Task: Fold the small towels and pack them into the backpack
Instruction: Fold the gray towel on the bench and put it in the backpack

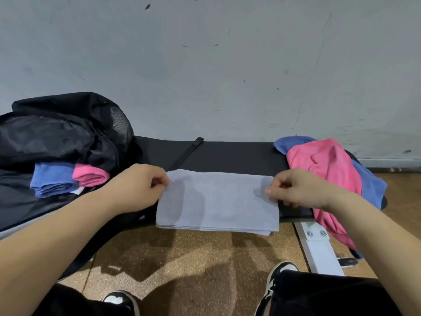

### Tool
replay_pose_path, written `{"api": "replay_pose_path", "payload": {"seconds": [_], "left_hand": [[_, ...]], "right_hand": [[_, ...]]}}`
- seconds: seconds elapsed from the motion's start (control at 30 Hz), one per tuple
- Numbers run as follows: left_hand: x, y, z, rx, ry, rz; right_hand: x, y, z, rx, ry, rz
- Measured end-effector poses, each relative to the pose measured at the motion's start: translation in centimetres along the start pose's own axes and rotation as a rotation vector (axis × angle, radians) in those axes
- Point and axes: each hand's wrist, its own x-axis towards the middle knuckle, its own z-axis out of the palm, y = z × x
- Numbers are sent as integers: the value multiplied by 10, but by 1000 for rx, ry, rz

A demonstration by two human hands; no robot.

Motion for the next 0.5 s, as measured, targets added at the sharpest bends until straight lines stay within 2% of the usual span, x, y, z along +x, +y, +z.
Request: {"api": "replay_pose_path", "payload": {"seconds": [0.07,0.1,0.2,0.37,0.5], "left_hand": [[13,-2,3,-21,106,-30],[20,-2,5,-31,134,-49],[40,-5,11,-74,133,-94],[61,-7,21,-6,-88,-141],[65,-6,23,8,-113,-176]], "right_hand": [[14,2,1,-20,191,-23],[22,3,3,-68,232,-9],[43,3,8,-183,212,32],[57,-2,14,-230,83,62],[53,-5,12,-187,111,41]]}}
